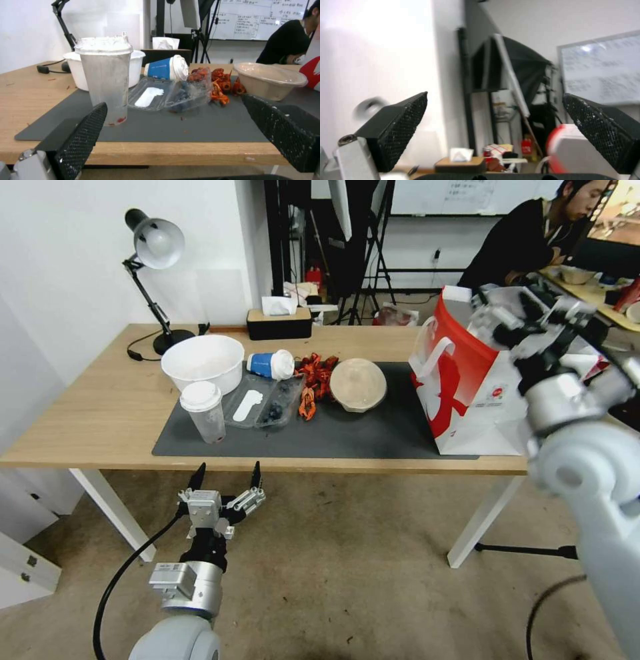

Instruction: Pick up the trash from the table and place it into the takeout bag.

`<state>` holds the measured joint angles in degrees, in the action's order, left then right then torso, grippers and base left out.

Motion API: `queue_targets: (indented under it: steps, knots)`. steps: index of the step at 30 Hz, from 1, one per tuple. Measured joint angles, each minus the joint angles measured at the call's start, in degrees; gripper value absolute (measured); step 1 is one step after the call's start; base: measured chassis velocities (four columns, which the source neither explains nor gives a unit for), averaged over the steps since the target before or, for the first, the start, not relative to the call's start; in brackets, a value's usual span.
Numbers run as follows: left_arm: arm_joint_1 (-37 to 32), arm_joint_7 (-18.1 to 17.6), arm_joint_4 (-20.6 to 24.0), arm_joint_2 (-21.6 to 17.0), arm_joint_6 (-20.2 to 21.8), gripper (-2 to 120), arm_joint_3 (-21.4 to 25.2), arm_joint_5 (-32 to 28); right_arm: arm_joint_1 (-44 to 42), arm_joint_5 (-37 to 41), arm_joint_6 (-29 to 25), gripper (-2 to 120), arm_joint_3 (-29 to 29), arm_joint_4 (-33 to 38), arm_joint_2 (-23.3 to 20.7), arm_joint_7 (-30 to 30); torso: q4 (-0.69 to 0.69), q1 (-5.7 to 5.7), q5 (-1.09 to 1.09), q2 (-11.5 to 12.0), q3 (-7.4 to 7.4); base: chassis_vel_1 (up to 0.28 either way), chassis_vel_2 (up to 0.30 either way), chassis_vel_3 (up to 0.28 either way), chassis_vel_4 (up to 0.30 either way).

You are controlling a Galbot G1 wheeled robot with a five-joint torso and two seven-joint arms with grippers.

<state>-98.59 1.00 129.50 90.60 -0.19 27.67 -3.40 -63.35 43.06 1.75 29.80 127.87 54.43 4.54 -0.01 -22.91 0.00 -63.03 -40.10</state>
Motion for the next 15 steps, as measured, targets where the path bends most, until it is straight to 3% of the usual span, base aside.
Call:
queue_targets:
  steps: [3, 5, 10, 15]
  knots:
    - [0.11, -0.03, -0.17, -0.17, -0.09, 100, 0.02, -0.07, -6.92, -9.26, -2.0, 100, -1.56, 1.92, 1.08, -1.22, 0.02, 0.0, -0.02, 0.0, 0.0, 0.0, 0.0, 0.0, 0.0]
    - [0.12, -0.02, -0.21, -0.21, -0.1, 100, 0.01, -0.09, -8.45, -11.26, -2.21, 100, -1.82, 2.11, 1.44, -0.93, 0.02, 0.0, 0.0, 0.0, 0.0, 0.0, 0.0, 0.0, 0.0]
    - [0.17, -0.11, -0.65, -0.44, -0.48, 100, 0.26, -0.41, -18.99, -26.6, -5.78, 100, -2.81, 0.59, 4.9, 4.9, 0.0, 0.0, 0.02, 0.0, 0.0, 0.0, 0.0, 0.0, 0.0]
    - [0.39, -0.18, -1.16, -0.59, -0.67, 100, 0.5, -0.68, -25.88, -30.78, -9.15, 100, -3.73, -1.24, 7.67, 8.72, 0.01, 0.0, -0.01, 0.0, 0.0, 0.0, 0.0, 0.0, 0.0]
